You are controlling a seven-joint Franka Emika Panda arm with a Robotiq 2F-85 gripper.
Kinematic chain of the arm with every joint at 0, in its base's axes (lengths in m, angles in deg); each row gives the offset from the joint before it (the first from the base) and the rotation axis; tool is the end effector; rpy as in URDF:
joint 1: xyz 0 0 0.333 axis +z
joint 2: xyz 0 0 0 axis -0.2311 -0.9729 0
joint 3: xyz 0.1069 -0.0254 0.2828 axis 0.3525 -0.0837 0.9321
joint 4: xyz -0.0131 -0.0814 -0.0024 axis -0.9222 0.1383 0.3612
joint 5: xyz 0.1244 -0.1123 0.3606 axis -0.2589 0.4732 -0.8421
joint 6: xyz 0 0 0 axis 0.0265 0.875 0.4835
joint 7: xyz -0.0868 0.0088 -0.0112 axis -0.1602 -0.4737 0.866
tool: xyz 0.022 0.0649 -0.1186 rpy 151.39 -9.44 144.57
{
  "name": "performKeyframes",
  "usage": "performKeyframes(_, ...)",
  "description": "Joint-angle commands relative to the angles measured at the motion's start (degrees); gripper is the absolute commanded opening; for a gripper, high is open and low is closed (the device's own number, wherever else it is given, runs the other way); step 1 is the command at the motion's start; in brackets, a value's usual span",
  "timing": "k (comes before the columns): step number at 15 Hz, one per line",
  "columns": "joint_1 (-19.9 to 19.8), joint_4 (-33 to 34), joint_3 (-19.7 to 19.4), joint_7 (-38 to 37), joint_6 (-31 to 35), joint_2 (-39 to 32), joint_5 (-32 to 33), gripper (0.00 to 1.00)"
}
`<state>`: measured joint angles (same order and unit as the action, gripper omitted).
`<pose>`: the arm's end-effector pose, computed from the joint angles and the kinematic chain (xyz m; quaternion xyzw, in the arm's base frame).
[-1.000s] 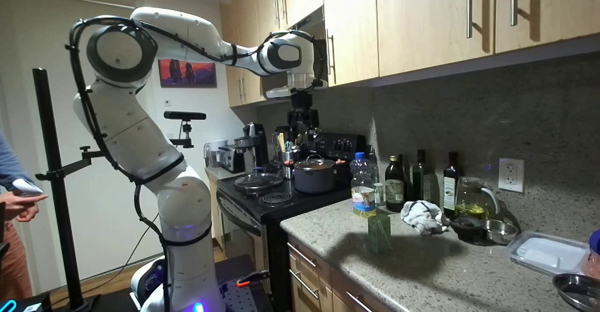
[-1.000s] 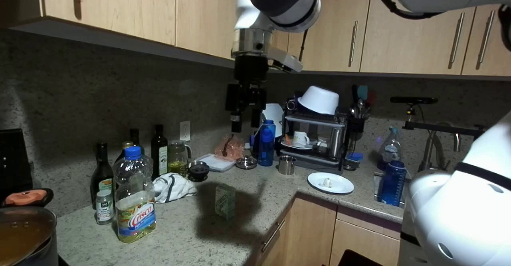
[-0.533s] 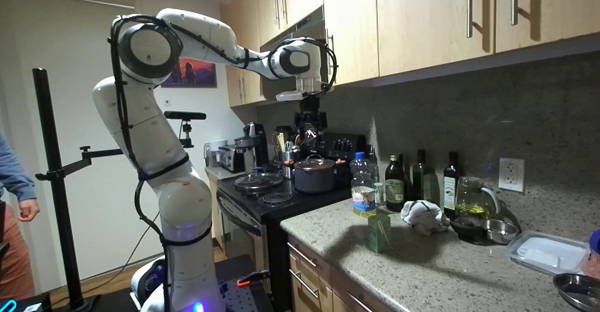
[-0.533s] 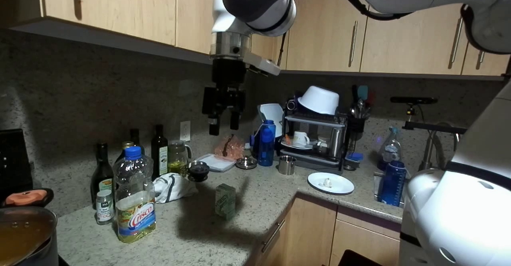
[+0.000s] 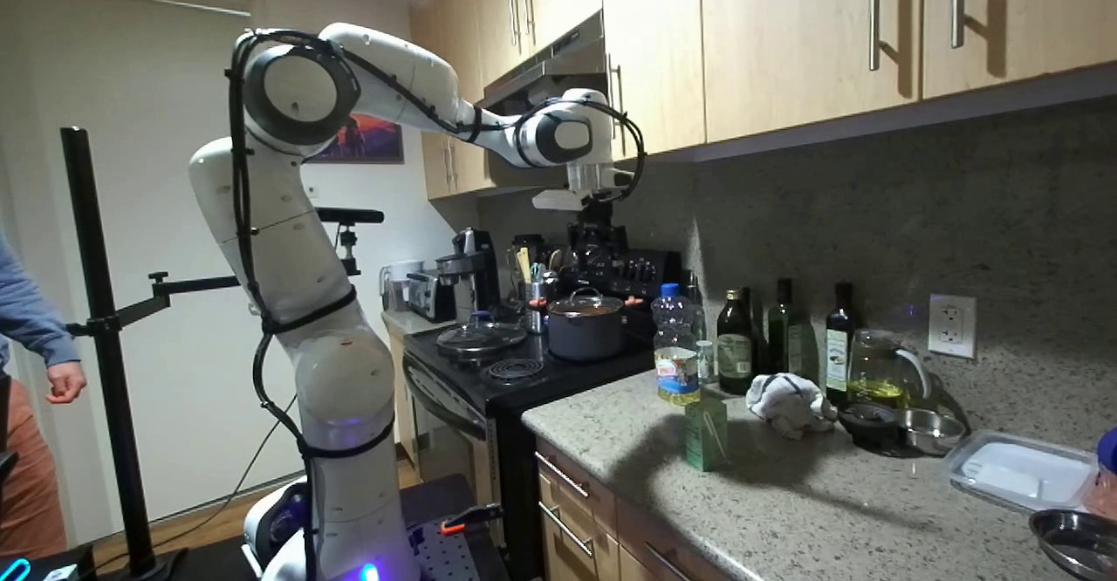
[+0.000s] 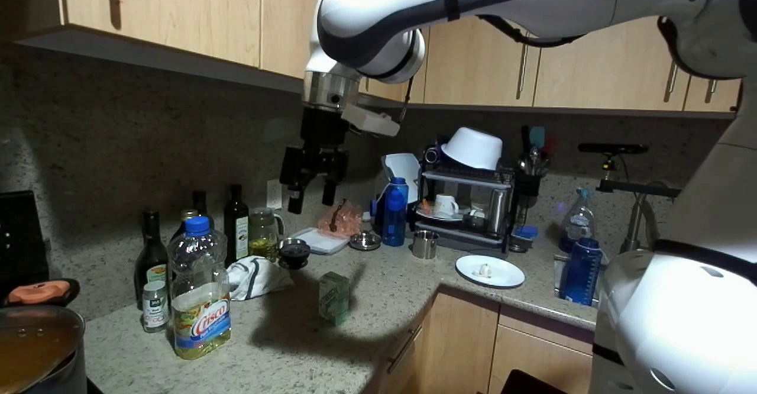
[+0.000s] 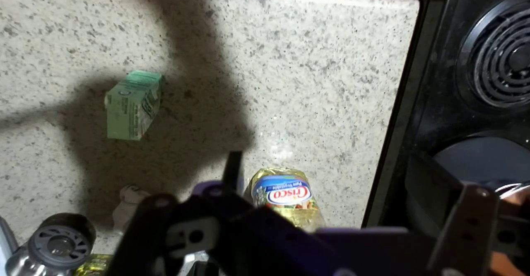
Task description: Put the towel on the green box
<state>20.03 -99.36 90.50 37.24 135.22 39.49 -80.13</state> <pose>0.4705 0.1098 0.5002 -0.9915 -0.1129 -0.0509 0.0387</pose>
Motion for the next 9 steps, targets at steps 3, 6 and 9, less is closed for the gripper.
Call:
performKeyframes(3,-0.06,1.90,-0.26,3.47,9.65,-9.92,0.40,1.00)
performKeyframes(6,-0.15,4.23,0.56,2.38,11.29,-14.37,3.70,1.00)
performKeyframes(9,-0.15,2.98,0.58,2.27,11.22,-14.06,3.49,1.00)
